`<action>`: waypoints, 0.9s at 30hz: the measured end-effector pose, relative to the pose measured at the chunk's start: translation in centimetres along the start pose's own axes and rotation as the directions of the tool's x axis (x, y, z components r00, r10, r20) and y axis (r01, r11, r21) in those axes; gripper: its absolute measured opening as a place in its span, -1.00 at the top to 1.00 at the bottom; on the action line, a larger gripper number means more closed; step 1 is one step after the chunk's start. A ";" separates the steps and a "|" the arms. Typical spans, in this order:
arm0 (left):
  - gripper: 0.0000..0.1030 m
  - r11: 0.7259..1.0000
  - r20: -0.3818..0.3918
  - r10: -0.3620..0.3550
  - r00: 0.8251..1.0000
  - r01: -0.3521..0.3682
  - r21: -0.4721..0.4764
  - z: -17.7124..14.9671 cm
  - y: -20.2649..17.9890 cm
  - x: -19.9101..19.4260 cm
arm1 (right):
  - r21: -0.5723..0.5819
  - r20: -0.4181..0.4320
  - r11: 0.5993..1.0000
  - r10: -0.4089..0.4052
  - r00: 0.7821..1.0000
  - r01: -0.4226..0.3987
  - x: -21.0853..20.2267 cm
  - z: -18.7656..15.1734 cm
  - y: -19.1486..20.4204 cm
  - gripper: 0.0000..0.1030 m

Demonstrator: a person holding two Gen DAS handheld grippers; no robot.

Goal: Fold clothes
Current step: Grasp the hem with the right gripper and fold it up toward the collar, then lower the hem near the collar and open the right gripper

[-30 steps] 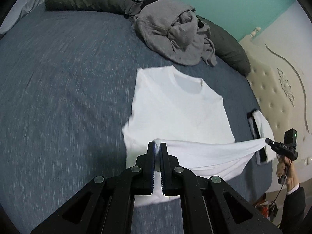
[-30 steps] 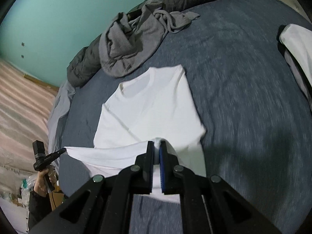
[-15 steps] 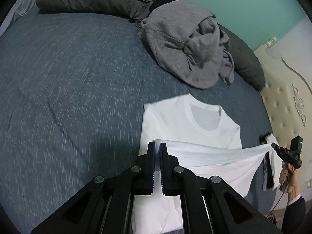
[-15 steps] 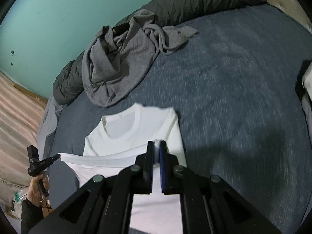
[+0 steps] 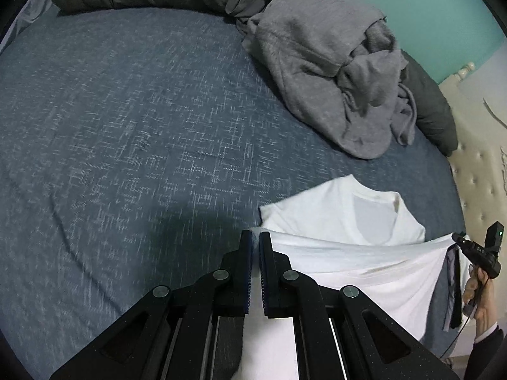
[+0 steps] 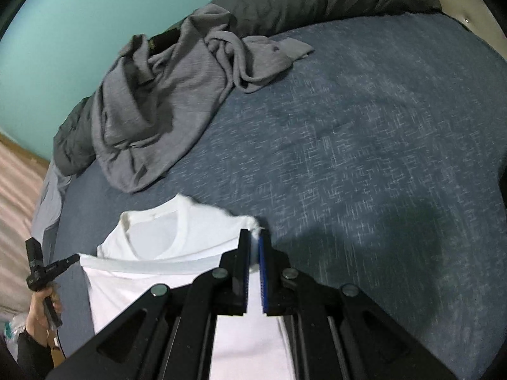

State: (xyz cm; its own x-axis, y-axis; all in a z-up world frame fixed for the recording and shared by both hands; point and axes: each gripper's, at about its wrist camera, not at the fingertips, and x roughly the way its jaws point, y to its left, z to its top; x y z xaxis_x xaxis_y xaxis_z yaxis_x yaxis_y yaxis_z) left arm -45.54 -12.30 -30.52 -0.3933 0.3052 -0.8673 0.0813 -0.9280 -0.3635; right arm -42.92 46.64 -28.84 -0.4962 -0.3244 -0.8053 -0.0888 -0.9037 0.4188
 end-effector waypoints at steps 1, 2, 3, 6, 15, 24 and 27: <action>0.91 1.000 0.000 0.004 1.000 -0.004 0.000 0.1 0.0 0.5 | 0.003 -0.003 1.000 -0.003 1.000 0.003 0.7 0.1 -0.1 0.91; 0.91 1.000 -0.003 0.005 1.000 -0.005 -0.003 0.2 0.2 1.1 | 0.005 -0.007 1.000 -0.006 1.000 0.006 1.3 0.0 -0.3 0.91; 0.91 1.000 -0.006 0.006 1.000 -0.006 -0.007 0.1 0.3 1.7 | 0.007 -0.010 1.000 -0.009 1.000 0.009 2.0 0.0 -0.5 0.91; 0.89 1.000 -0.012 0.010 1.000 -0.010 -0.018 -0.1 0.8 3.3 | 0.020 -0.021 1.000 -0.011 1.000 0.011 3.8 -0.4 -1.2 0.90; 0.41 0.998 0.121 0.032 0.992 -0.038 0.050 -1.1 0.5 -0.2 | 0.073 0.142 0.997 -0.046 0.989 0.035 1.6 -0.7 -3.4 0.37; 0.41 0.942 0.099 0.056 0.994 -0.085 0.324 -6.4 -4.9 0.0 | -0.273 0.057 0.962 0.040 0.998 -0.023 2.7 -6.4 4.7 0.37; 0.41 0.921 0.069 0.072 0.995 -0.093 0.377 -7.7 -6.5 1.6 | -0.345 -0.007 0.938 0.020 1.000 -0.022 4.7 -8.2 7.0 0.37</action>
State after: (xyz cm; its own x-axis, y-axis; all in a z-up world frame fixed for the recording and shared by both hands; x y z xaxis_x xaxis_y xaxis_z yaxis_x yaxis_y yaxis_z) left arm -39.62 -4.15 -32.12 -0.4485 0.2220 -0.8658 -0.2339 -0.9641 -0.1260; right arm -38.80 36.55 -33.11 -0.4918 -0.3448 -0.7995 0.2256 -0.9374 0.2655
